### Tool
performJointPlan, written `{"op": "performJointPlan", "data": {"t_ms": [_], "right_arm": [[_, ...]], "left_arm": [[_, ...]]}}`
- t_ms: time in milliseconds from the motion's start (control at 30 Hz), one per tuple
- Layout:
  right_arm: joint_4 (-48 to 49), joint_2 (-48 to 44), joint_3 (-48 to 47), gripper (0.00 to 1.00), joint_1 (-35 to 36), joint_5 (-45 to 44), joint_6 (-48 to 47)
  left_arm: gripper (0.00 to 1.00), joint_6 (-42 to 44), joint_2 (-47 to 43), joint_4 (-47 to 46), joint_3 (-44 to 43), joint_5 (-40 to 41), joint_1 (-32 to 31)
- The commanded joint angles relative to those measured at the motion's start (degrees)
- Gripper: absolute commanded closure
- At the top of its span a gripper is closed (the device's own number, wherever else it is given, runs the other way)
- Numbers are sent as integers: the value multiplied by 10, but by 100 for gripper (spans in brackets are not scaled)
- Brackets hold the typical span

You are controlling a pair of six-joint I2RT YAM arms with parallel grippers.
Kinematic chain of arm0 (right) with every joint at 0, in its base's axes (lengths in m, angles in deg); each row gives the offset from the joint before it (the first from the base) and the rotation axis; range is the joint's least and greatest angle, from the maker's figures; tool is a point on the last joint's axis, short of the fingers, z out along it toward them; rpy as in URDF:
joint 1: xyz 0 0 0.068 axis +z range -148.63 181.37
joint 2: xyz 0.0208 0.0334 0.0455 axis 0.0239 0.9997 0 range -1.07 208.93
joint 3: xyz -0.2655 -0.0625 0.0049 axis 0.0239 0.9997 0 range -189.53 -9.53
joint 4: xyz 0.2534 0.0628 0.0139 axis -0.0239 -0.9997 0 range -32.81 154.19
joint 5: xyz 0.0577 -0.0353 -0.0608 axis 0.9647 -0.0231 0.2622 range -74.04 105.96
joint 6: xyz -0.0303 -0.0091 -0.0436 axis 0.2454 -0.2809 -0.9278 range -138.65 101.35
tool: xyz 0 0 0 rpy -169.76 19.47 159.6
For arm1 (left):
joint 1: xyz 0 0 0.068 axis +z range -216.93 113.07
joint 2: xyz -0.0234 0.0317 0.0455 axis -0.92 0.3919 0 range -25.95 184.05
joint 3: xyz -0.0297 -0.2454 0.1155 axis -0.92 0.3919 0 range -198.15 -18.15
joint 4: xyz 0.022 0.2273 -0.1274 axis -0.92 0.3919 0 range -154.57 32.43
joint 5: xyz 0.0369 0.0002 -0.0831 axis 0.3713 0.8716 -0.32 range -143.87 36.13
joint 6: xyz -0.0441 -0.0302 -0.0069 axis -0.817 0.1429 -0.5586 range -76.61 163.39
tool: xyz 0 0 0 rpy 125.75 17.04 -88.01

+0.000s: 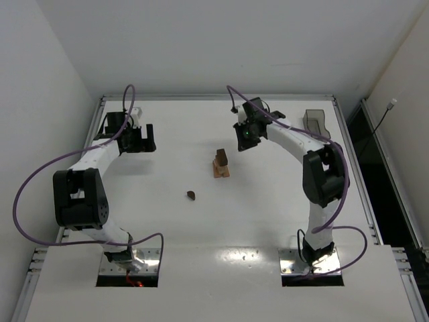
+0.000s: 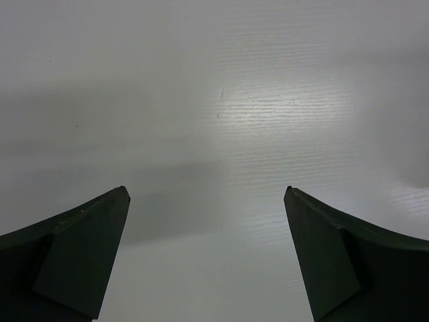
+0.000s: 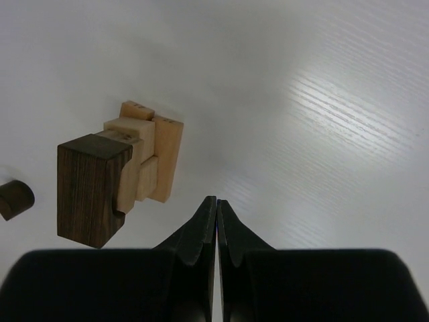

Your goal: Build the wood block tower

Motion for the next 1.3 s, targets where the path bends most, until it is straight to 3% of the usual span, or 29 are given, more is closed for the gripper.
{"op": "performJointPlan", "data": {"t_ms": [0,133,367,600,967,1267], "right_arm": [[4,5,-33,99,9,24,14],[4,10,-38,98,9,46,9],[-6,30,-57,84,38,56,4],[-12,42,-73,78,48,50,4],[-18,47,-68,76,48,37,4],[-12,-12,2,100,43,-1,9]], "left_arm": [[0,-4,-20,-16,3,-7,-2],[0,-4,-15,-16,-9,-12,-2],[0,-4,-9,-16,-9,-12,-2],[0,-4,-9,-16,-9,-12,-2],[0,-4,-9,-16,-9,-12,-2],[0,-4,-4,-16,-14,-12,-2]]}}
